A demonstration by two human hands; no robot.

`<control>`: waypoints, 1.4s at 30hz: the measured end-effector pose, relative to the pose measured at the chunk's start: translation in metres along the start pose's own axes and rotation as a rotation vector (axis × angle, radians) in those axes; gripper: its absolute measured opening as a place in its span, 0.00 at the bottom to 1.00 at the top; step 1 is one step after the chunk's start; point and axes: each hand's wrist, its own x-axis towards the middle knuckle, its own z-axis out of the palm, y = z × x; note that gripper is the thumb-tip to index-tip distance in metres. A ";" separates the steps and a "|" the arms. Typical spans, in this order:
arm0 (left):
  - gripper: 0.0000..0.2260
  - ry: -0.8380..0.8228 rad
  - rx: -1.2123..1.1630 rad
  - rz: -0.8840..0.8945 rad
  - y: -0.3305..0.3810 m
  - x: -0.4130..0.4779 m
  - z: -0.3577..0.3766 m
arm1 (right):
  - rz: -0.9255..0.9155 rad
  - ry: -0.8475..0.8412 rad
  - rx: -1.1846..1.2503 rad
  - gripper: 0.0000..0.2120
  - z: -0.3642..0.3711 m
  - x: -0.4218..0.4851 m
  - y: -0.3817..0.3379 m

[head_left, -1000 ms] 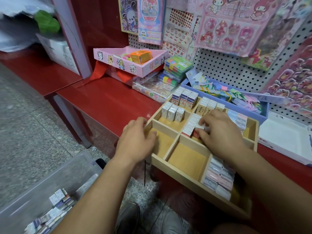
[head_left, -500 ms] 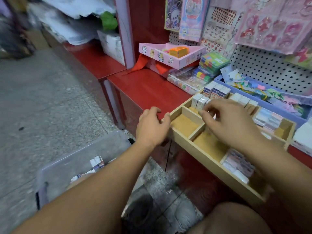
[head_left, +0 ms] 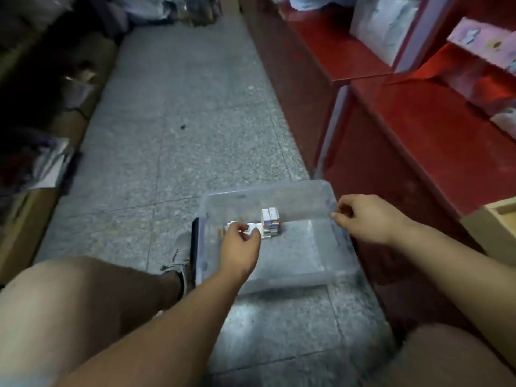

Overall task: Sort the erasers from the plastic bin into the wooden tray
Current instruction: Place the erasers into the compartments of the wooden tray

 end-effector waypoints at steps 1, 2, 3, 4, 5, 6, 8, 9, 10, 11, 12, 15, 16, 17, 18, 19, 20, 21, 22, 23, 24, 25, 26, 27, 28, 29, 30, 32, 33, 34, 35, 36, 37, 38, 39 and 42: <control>0.08 0.026 -0.007 -0.034 -0.017 0.014 -0.004 | 0.027 -0.036 -0.028 0.09 0.013 0.021 0.005; 0.08 0.043 -0.014 -0.067 -0.034 0.026 -0.005 | 0.064 -0.067 -0.062 0.10 0.025 0.039 0.010; 0.09 0.051 -0.023 -0.117 -0.050 0.038 -0.004 | 0.103 -0.084 -0.092 0.14 0.038 0.056 0.015; 0.12 0.058 -0.034 -0.172 -0.065 0.049 0.000 | 0.136 -0.084 -0.114 0.20 0.050 0.070 0.021; 0.15 0.064 -0.046 -0.227 -0.079 0.061 0.005 | 0.162 -0.060 -0.122 0.24 0.062 0.083 0.027; 0.19 0.065 -0.061 -0.286 -0.091 0.072 0.013 | 0.181 -0.030 -0.116 0.26 0.074 0.093 0.031; 0.27 0.075 -0.119 -0.406 -0.108 0.095 0.033 | 0.220 0.011 -0.086 0.29 0.093 0.109 0.036; 0.31 0.094 -0.137 -0.455 -0.115 0.105 0.043 | 0.243 0.021 -0.057 0.30 0.100 0.117 0.038; 0.32 0.117 -0.147 -0.490 -0.119 0.115 0.052 | 0.263 0.036 -0.022 0.30 0.105 0.123 0.039; 0.32 0.145 -0.160 -0.503 -0.123 0.125 0.062 | 0.274 0.053 0.011 0.29 0.110 0.129 0.041; 0.31 0.178 -0.183 -0.506 -0.124 0.135 0.069 | 0.271 0.073 0.031 0.29 0.116 0.132 0.043; 0.29 0.312 -0.334 -0.591 -0.133 0.167 0.092 | 0.215 0.119 0.030 0.29 0.136 0.135 0.050; 0.29 0.360 -0.384 -0.638 -0.137 0.177 0.099 | 0.215 0.117 0.030 0.30 0.142 0.134 0.051; 0.30 0.403 -0.419 -0.680 -0.142 0.184 0.104 | 0.219 0.120 0.035 0.31 0.147 0.134 0.053; 0.30 0.445 -0.450 -0.706 -0.145 0.191 0.107 | 0.232 0.119 0.043 0.32 0.150 0.134 0.053; 0.30 0.480 -0.480 -0.722 -0.148 0.197 0.111 | 0.232 0.126 0.054 0.32 0.152 0.135 0.056; 0.30 0.518 -0.505 -0.720 -0.152 0.203 0.114 | 0.238 0.128 0.055 0.32 0.152 0.136 0.055; 0.29 0.554 -0.522 -0.707 -0.155 0.207 0.118 | 0.231 0.134 0.050 0.32 0.155 0.138 0.061; 0.29 0.578 -0.534 -0.685 -0.157 0.210 0.121 | 0.227 0.129 0.045 0.32 0.154 0.140 0.063; 0.28 0.598 -0.542 -0.657 -0.160 0.212 0.124 | 0.216 0.124 0.053 0.32 0.156 0.143 0.068; 0.28 0.605 -0.536 -0.631 -0.163 0.213 0.128 | 0.223 0.102 0.051 0.32 0.155 0.145 0.071; 0.28 0.611 -0.525 -0.609 -0.165 0.214 0.132 | 0.210 0.089 0.043 0.33 0.159 0.147 0.080; 0.29 0.620 -0.508 -0.598 -0.168 0.215 0.134 | 0.211 0.066 0.031 0.33 0.162 0.148 0.085; 0.30 0.631 -0.507 -0.595 -0.170 0.218 0.135 | 0.198 0.058 0.042 0.33 0.169 0.151 0.097; 0.30 0.645 -0.518 -0.600 -0.170 0.221 0.136 | 0.223 0.036 0.054 0.33 0.171 0.151 0.102; 0.31 0.657 -0.535 -0.614 -0.170 0.225 0.136 | 0.242 0.035 0.076 0.35 0.179 0.155 0.116; 0.31 0.666 -0.554 -0.626 -0.169 0.229 0.136 | 0.257 0.032 0.085 0.37 0.182 0.156 0.122; 0.33 0.680 -0.592 -0.649 -0.169 0.233 0.136 | 0.243 0.057 0.106 0.37 0.192 0.155 0.136; 0.33 0.688 -0.612 -0.663 -0.169 0.234 0.136 | 0.231 0.066 0.116 0.37 0.198 0.154 0.142; 0.32 0.690 -0.629 -0.686 -0.169 0.234 0.135 | 0.238 0.063 0.135 0.37 0.197 0.152 0.143; 0.32 0.691 -0.651 -0.713 -0.170 0.235 0.135 | 0.238 0.085 0.153 0.37 0.198 0.151 0.141; 0.31 0.692 -0.674 -0.739 -0.171 0.236 0.134 | 0.248 0.081 0.166 0.38 0.196 0.151 0.139; 0.31 0.690 -0.703 -0.758 -0.172 0.237 0.134 | 0.238 0.093 0.177 0.38 0.198 0.152 0.141; 0.30 0.686 -0.733 -0.768 -0.174 0.239 0.133 | 0.223 0.064 0.190 0.37 0.195 0.149 0.137; 0.29 0.677 -0.760 -0.772 -0.176 0.240 0.132 | 0.217 0.088 0.196 0.35 0.197 0.151 0.138; 0.28 0.672 -0.792 -0.795 -0.176 0.240 0.131 | 0.143 0.121 0.153 0.31 0.183 0.150 0.119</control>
